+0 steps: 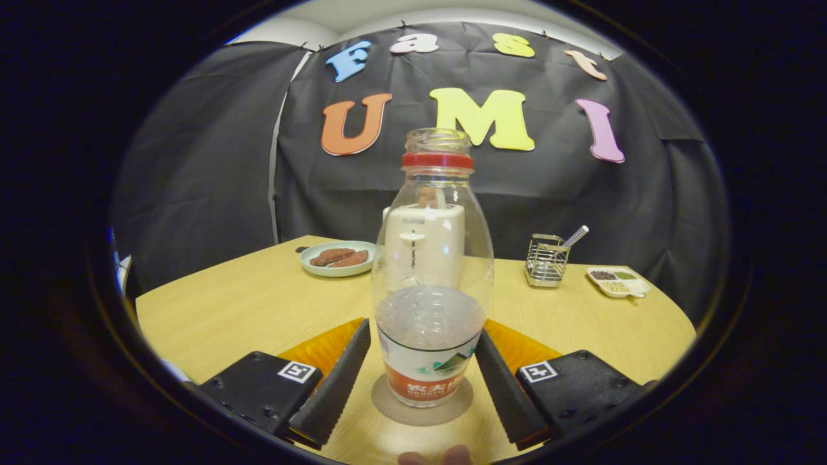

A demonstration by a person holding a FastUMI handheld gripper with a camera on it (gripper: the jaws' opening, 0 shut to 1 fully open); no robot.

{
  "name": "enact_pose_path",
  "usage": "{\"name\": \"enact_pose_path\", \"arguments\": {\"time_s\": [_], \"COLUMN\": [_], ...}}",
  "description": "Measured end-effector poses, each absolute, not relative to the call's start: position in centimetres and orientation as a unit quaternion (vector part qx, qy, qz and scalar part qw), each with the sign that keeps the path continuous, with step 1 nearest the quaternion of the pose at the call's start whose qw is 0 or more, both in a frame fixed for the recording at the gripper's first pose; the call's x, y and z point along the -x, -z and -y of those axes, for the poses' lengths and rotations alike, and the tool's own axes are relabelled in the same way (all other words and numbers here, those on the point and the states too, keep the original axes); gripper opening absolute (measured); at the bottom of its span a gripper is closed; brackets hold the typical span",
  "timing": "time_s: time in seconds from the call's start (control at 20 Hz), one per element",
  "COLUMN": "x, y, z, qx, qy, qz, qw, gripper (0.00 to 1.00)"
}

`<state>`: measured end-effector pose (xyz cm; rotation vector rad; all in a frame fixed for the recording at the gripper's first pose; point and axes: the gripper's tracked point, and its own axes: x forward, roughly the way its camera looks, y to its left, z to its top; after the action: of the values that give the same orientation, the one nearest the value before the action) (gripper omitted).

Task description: Take the bottle from table, then pour the juice into the cup, finally place the bottle on the coaster

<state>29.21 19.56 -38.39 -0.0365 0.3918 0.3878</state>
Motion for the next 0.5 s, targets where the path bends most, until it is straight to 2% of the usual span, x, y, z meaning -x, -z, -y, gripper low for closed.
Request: {"name": "enact_pose_path", "arguments": {"time_s": [0.2, 0.5], "x": [-28.8, -28.3], "y": [37.4, 30.8], "z": [-19.3, -18.6], "qx": [0.006, -0.003], "qy": [-0.187, -0.184], "qz": [-0.188, -0.147], "qw": [0.964, 0.972], "gripper": [0.99, 0.99]}}
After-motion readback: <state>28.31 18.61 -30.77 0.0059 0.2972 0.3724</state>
